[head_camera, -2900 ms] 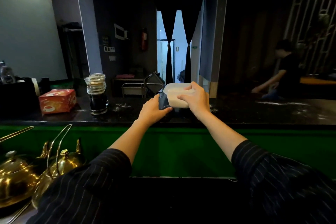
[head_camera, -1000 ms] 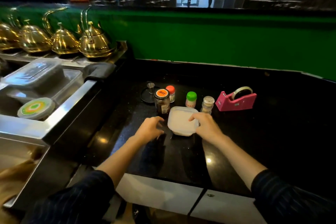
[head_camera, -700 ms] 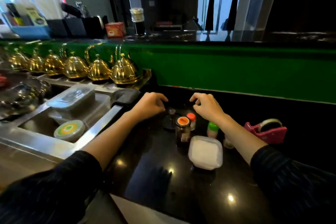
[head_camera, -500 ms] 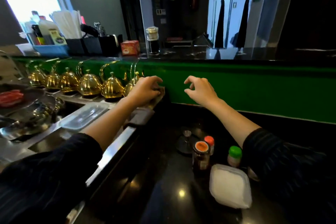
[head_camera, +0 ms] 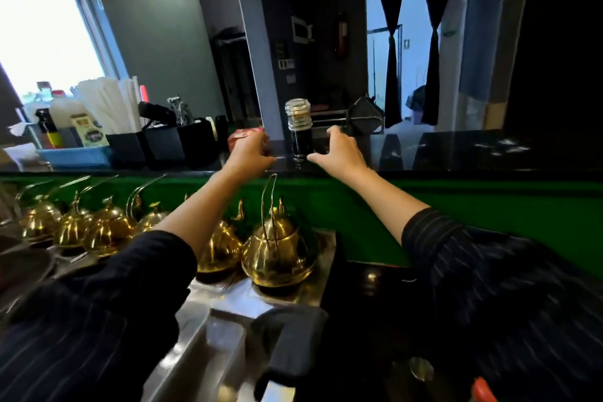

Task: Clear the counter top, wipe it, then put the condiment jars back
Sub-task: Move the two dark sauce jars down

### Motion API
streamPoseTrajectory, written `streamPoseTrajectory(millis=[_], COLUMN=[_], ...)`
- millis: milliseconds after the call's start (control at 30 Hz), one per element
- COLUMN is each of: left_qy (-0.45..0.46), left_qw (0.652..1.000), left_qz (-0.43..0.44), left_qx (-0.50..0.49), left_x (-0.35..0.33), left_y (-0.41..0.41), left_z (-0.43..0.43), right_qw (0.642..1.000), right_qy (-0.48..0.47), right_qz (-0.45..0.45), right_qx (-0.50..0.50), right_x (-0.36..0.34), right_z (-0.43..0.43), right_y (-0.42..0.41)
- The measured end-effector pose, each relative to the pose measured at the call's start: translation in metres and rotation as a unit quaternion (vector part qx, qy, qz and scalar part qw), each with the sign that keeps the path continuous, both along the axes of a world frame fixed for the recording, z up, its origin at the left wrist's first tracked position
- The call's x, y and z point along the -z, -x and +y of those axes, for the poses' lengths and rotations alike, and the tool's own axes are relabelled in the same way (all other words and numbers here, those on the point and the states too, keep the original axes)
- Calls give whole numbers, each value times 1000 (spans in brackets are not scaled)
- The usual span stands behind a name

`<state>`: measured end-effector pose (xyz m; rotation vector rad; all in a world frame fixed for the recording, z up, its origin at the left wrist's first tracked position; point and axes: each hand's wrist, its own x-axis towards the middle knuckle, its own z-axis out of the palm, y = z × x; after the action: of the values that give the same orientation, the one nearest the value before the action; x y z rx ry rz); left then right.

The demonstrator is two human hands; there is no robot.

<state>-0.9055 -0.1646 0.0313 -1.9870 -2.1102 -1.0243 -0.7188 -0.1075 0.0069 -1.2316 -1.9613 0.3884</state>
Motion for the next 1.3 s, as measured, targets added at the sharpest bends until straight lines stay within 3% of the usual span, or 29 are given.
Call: streamPoseTrajectory(millis=[300,533,767,967,1300], left_qy=[5,61,59,27,-66], left_qw=[994,975,961,966,958], left_qz=[-110,-214,-263,-254,-274], left_qx=[-21,30,57,39,50], left_x=[10,15,11,8,-9], left_y=[30,37,18,8,0], left_z=[149,216,229,213,107], right_qw=[990,990,986,984,982], right_qy=[35,-13,-21,-50,-90], right_qz=[130,138,142,145,154], right_qx=[-32,-42,-83,-93,-68], right_x=[-2,-4,-9,-19,-26], right_z=[103,132,128,116,41], right_y=[82,72,38,28,-15])
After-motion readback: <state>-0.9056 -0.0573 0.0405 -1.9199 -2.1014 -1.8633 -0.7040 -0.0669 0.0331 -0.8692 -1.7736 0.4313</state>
